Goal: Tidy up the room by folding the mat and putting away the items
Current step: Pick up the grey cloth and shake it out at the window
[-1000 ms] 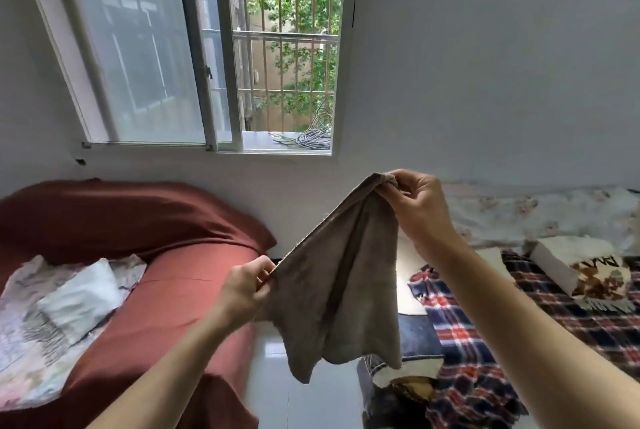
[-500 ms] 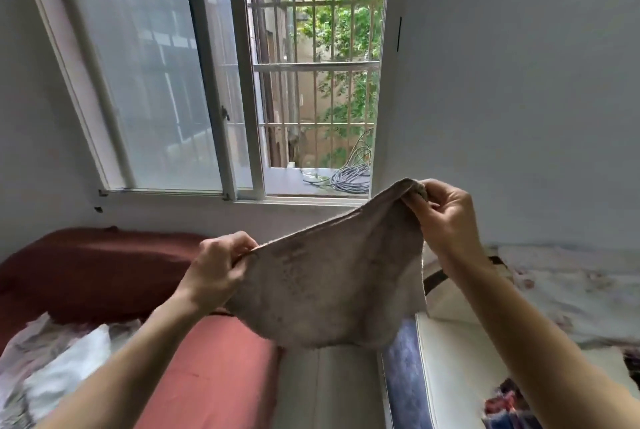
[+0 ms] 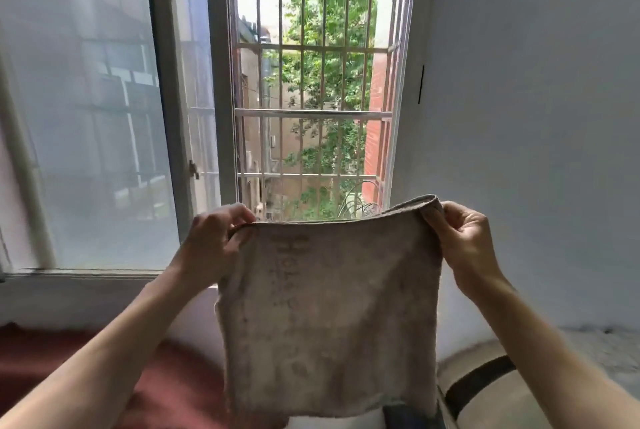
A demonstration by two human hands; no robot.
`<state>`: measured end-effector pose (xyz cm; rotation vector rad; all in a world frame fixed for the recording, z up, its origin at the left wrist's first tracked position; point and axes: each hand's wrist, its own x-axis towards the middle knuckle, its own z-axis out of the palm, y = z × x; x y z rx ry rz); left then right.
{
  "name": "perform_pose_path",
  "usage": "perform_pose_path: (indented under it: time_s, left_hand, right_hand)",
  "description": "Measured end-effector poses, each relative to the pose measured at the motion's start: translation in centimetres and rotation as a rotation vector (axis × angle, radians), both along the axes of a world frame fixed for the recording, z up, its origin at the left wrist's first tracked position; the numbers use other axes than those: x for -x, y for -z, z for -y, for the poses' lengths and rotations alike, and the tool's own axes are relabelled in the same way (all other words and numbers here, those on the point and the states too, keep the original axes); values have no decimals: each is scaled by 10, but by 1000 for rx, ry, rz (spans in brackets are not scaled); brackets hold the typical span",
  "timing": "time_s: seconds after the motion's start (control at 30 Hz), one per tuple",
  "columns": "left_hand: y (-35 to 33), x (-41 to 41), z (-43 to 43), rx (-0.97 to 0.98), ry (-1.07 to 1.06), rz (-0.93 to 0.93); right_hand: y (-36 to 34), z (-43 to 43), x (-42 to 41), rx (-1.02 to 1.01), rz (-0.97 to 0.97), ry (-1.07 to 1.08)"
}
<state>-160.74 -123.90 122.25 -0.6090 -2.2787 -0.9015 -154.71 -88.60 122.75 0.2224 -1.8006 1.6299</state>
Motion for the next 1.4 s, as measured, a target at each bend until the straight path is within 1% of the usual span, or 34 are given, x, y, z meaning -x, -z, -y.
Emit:
perform_pose_path:
  time_s: [0.1, 0.23, 0.37, 0.57, 0.83, 0.97, 1.1, 1.23, 1.4]
  left_hand:
    - [-17, 62, 10, 47, 29, -60]
    - [-34, 132, 14, 51, 49, -94]
    - [-56, 199, 9, 56, 30, -196]
    - [-92, 308, -14, 11, -63, -323]
    - [-130, 441, -57, -93, -202, -449]
    - [-156, 503, -67, -134, -239, -497]
    - [-166, 564, -76, -212, -235, -544]
    - [-177, 623, -76, -246, -235, -577]
    - [-200, 680, -81, -205, -200, -645]
  right_hand:
    - [-12, 7, 56, -2, -29, 41]
    - [-19, 11, 127, -16, -62, 67]
    - [-32, 11, 199, -35, -100, 151]
    - [-55, -1, 320, 59, -188, 173]
    - [-86, -30, 483, 123, -301, 235]
    - [-116, -30, 548, 156, -350, 275]
    - [-138, -30, 608, 167, -413, 316]
    - [-157, -32, 657, 146, -453, 343]
    - [-186, -43, 705, 127, -470, 418]
